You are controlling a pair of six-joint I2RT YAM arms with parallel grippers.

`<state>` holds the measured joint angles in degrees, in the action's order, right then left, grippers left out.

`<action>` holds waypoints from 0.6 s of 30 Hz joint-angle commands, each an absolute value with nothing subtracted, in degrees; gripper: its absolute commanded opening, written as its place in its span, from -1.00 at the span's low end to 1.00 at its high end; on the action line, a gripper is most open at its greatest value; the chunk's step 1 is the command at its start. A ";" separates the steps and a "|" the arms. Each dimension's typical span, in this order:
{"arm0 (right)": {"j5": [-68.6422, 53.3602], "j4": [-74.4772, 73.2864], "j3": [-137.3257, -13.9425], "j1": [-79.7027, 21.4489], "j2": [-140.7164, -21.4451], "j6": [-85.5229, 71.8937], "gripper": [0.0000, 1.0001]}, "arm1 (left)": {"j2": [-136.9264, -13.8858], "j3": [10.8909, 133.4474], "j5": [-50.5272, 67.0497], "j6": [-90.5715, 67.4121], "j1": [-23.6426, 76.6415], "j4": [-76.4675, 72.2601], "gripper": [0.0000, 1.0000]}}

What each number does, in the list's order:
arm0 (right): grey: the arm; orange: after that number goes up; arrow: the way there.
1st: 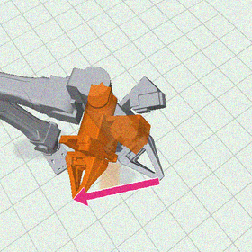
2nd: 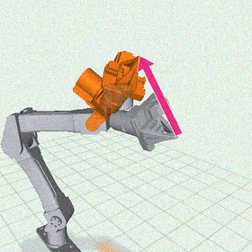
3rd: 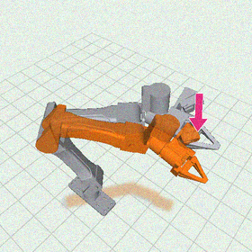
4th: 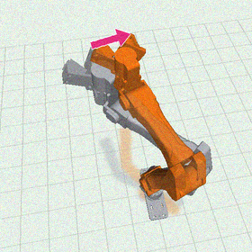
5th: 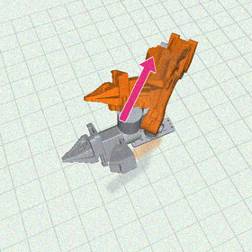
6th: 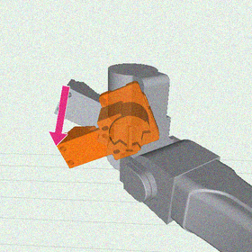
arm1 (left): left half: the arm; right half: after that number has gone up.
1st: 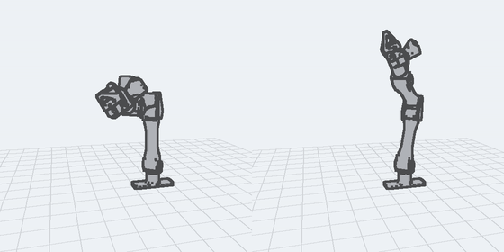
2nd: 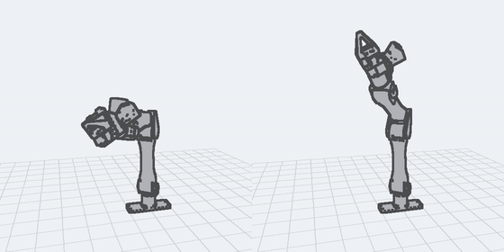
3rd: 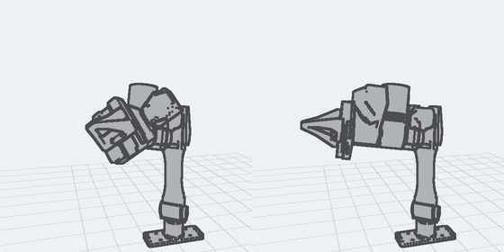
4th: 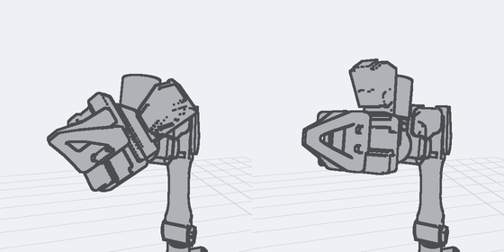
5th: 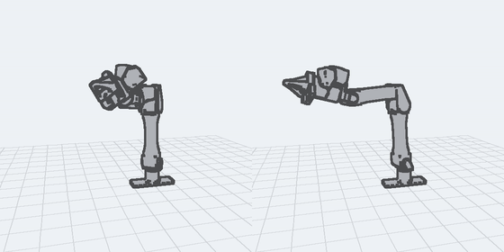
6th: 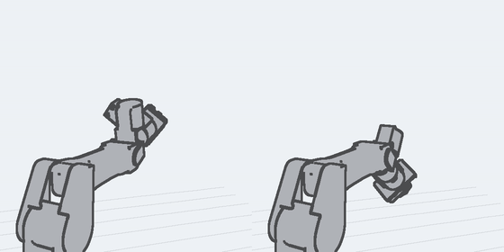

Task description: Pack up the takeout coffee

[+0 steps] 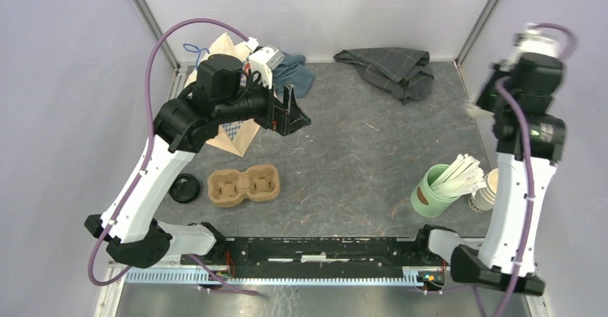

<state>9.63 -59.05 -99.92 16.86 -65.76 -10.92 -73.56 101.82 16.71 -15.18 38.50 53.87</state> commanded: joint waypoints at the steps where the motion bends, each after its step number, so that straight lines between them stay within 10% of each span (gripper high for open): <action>1: -2.95 -48.81 -91.73 -1.85 -71.07 -1.36 -1.00 | -71.92 100.89 12.43 -19.57 38.77 52.11 0.99; 9: 6.25 -42.40 -80.10 -34.59 -80.17 7.63 -1.00 | -63.65 89.02 0.77 -31.07 38.76 52.15 0.99; 18: 5.78 -31.85 -66.82 -39.79 -83.04 8.79 -1.00 | -59.24 80.42 -7.65 -45.72 38.76 57.17 0.97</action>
